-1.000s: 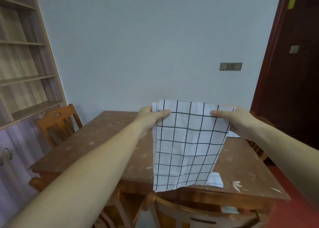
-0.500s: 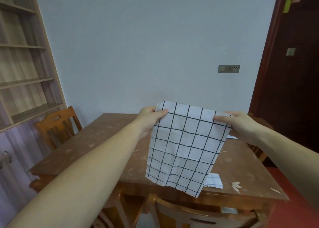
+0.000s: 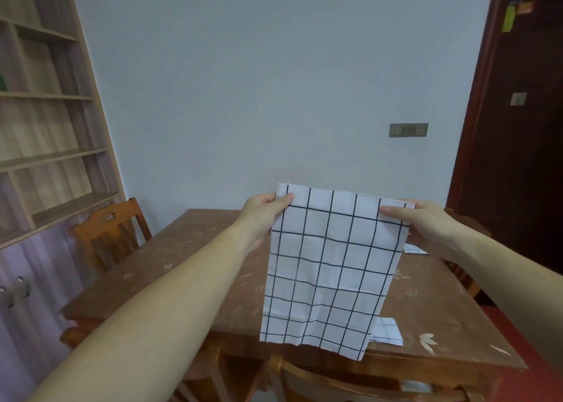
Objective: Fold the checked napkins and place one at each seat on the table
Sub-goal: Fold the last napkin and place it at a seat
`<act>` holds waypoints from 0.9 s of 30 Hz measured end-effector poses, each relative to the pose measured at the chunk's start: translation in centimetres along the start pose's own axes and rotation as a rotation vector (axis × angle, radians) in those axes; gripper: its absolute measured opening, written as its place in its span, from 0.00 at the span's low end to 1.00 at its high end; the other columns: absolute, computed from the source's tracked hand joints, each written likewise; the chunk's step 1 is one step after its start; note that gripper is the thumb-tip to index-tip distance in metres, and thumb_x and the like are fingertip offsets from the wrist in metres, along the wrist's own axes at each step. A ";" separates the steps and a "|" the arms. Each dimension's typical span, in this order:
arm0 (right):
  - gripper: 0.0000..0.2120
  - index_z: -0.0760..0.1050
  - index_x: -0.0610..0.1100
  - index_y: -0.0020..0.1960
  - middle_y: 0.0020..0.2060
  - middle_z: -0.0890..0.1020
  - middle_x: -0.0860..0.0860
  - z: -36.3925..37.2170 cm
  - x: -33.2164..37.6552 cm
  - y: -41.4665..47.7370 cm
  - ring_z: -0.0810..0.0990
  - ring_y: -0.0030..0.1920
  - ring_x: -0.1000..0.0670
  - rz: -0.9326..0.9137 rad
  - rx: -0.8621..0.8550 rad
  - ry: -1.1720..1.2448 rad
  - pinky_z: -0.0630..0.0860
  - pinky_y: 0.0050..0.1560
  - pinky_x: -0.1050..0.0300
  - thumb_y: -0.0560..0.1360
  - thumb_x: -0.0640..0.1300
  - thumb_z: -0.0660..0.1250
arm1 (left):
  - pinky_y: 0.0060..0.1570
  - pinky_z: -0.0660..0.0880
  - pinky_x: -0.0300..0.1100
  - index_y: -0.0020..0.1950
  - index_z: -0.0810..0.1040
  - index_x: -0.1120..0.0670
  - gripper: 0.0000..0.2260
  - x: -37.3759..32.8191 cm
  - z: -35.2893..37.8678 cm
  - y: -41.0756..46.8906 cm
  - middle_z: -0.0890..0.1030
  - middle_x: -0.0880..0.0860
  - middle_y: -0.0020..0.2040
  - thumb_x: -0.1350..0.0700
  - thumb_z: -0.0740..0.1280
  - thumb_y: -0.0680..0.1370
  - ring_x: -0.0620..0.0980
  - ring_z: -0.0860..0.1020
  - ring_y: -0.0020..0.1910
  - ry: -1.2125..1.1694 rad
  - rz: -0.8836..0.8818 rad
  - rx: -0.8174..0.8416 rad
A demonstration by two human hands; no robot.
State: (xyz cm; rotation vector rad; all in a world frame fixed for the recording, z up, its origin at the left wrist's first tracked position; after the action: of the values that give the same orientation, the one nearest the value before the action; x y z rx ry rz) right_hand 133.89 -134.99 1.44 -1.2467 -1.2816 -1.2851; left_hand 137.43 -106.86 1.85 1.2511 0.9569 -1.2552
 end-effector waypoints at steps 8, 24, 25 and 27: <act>0.17 0.78 0.31 0.59 0.54 0.83 0.35 -0.6 0.4 -0.2 0.81 0.58 0.34 0.022 -0.033 -0.024 0.78 0.58 0.44 0.74 0.41 0.70 | 0.49 0.79 0.43 0.45 0.84 0.57 0.10 0.2 0.2 0.2 0.86 0.54 0.42 0.54 0.67 0.80 0.49 0.85 0.41 0.002 -0.013 0.017; 0.18 0.77 0.33 0.61 0.56 0.83 0.37 -0.8 1.3 -0.5 0.82 0.54 0.39 0.028 -0.019 0.024 0.80 0.54 0.49 0.78 0.45 0.66 | 0.47 0.79 0.45 0.42 0.82 0.57 0.04 2.2 0.4 -0.8 0.85 0.52 0.37 0.57 0.74 0.74 0.49 0.82 0.36 0.104 -0.066 0.080; 0.17 0.77 0.33 0.61 0.56 0.83 0.38 -0.9 1.3 -0.5 0.82 0.55 0.39 0.028 -0.024 0.035 0.79 0.55 0.48 0.78 0.45 0.67 | 0.44 0.79 0.43 0.42 0.81 0.57 0.03 2.3 0.5 -0.9 0.84 0.51 0.35 0.59 0.73 0.75 0.47 0.82 0.34 0.115 -0.067 0.074; 0.15 0.77 0.34 0.60 0.55 0.83 0.39 -1.0 0.9 -0.5 0.82 0.55 0.40 0.043 -0.009 0.015 0.79 0.54 0.48 0.77 0.42 0.68 | 0.40 0.77 0.40 0.41 0.80 0.56 0.04 2.1 0.4 -0.8 0.82 0.49 0.32 0.59 0.72 0.75 0.45 0.80 0.32 0.113 -0.051 0.056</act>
State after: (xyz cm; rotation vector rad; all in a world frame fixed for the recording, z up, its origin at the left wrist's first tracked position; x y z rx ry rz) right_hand 133.23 -135.94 2.38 -1.2627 -1.2332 -1.2683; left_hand 136.87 -107.46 -0.25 1.3611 1.0469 -1.2693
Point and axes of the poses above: each hand's wrist, its own y-axis towards the middle knuckle, its own z-axis out of the palm, x = y × z, the point moved 9 cm from there along y, towards the middle knuckle
